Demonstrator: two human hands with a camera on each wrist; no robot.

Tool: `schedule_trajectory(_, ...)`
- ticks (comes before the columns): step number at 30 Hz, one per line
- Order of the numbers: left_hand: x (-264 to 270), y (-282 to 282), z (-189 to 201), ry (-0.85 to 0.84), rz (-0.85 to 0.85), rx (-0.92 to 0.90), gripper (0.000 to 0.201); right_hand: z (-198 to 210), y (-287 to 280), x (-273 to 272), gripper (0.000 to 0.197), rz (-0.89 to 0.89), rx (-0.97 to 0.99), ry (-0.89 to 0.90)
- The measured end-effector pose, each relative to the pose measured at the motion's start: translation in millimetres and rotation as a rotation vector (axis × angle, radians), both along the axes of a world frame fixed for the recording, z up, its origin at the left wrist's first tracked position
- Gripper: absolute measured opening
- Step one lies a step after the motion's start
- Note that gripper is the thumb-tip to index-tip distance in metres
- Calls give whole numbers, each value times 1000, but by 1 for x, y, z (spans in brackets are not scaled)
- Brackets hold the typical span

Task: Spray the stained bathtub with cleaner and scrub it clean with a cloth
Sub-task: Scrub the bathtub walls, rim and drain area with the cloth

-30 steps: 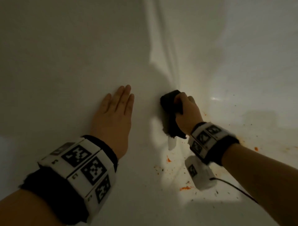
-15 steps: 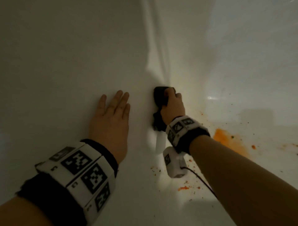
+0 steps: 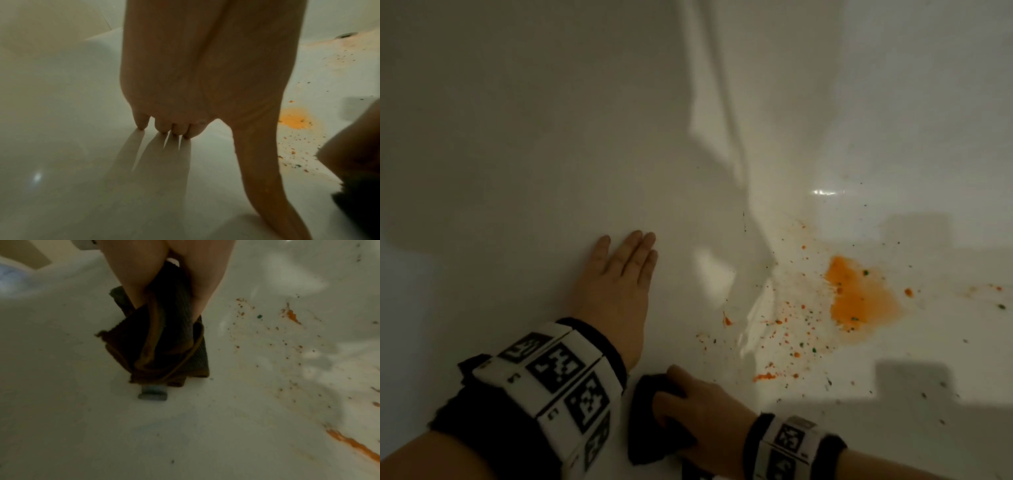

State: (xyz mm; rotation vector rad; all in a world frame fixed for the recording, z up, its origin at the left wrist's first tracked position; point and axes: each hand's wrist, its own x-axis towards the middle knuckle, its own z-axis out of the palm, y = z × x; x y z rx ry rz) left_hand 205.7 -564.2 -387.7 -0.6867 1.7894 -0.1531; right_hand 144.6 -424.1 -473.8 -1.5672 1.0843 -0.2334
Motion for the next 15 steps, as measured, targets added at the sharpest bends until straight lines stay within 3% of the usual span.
schedule_trajectory(7,-3,2,-11,52,37,-25,75,-36,-16,-31,29,-350,-84,131)
schedule_trajectory(10,-7,2,-13,37,50,-23,74,-59,-30,-59,32,-544,-3,216)
schedule_trajectory(13,-10,4,-12,0,46,-26,88,-86,-40,-84,26,-763,203,304)
schedule_trajectory(15,-10,5,-10,-3,50,-25,98,-88,-39,-90,22,-791,219,282)
